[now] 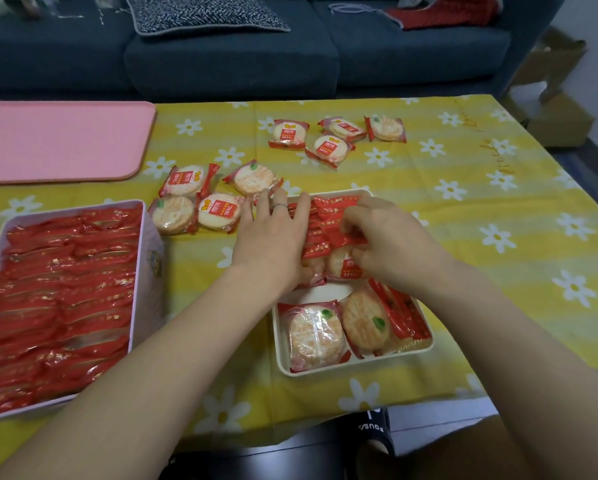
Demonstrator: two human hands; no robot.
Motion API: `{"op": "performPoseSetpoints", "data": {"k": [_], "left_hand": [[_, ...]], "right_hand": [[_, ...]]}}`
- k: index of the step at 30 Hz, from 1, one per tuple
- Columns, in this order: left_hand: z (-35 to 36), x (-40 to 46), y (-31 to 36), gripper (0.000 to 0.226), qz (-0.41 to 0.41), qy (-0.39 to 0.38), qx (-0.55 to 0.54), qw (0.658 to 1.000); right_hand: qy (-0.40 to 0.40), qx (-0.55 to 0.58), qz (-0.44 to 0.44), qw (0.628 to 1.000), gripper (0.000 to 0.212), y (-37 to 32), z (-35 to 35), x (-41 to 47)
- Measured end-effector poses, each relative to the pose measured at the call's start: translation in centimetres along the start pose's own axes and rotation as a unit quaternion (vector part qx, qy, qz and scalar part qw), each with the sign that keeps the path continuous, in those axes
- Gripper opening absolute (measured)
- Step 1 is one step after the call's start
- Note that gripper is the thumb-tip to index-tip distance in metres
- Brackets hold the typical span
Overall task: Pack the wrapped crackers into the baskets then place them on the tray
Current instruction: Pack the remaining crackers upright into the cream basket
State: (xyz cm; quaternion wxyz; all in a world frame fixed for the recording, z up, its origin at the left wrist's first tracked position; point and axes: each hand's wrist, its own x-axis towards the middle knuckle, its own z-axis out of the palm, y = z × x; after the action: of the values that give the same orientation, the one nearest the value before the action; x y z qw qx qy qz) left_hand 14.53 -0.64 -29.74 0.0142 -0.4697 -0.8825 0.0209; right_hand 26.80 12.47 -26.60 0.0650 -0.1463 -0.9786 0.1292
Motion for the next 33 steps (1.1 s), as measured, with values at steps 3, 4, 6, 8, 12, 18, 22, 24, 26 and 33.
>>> {"op": "performPoseSetpoints", "data": {"k": [3, 4, 6, 8, 12, 18, 22, 24, 26, 33], "left_hand": [[0.0, 0.1, -0.1, 0.12, 0.006, 0.003, 0.003, 1.0], [0.0, 0.0, -0.1, 0.121, 0.005, 0.002, 0.005, 1.0], [-0.1, 0.0, 0.0, 0.126, 0.006, -0.004, 0.0, 1.0], [-0.2, -0.1, 0.5, 0.128, 0.014, -0.007, -0.014, 1.0], [-0.1, 0.2, 2.1, 0.122, 0.02, 0.026, -0.043, 0.999], [0.5, 0.8, 2.6, 0.114, 0.014, 0.057, -0.033, 0.998], [0.9, 1.0, 2.5, 0.106, 0.015, 0.064, -0.036, 0.997], [0.8, 1.1, 2.3, 0.108, 0.017, 0.058, -0.038, 0.997], [0.8, 1.2, 2.1, 0.112, 0.019, 0.049, -0.04, 0.998], [1.1, 1.3, 1.9, 0.105, 0.025, 0.054, -0.035, 0.998]], "right_hand": [[0.022, -0.009, -0.011, 1.0, 0.022, 0.3, 0.0, -0.3], [0.022, -0.012, -0.015, 1.0, 0.022, 0.3, 0.1, -0.5], [0.015, -0.031, -0.026, 0.999, 0.022, 0.1, 0.4, -0.7], [0.015, -0.062, -0.034, 0.997, 0.021, -0.1, 0.8, -0.8], [0.034, -0.13, -0.034, 0.99, 0.02, -0.3, 1.2, -1.0], [0.049, -0.161, 0.011, 0.986, 0.036, -0.1, 1.1, -1.5], [0.091, -0.009, 0.056, 0.994, 0.023, -1.2, 0.1, -2.4], [0.044, -0.006, 0.076, 0.996, 0.015, -1.6, 0.4, -2.9], [-0.002, -0.039, 0.084, 0.996, 0.012, -2.0, 1.1, -3.4], [-0.056, -0.062, 0.1, 0.991, 0.023, -2.8, 2.8, -3.2]]}}
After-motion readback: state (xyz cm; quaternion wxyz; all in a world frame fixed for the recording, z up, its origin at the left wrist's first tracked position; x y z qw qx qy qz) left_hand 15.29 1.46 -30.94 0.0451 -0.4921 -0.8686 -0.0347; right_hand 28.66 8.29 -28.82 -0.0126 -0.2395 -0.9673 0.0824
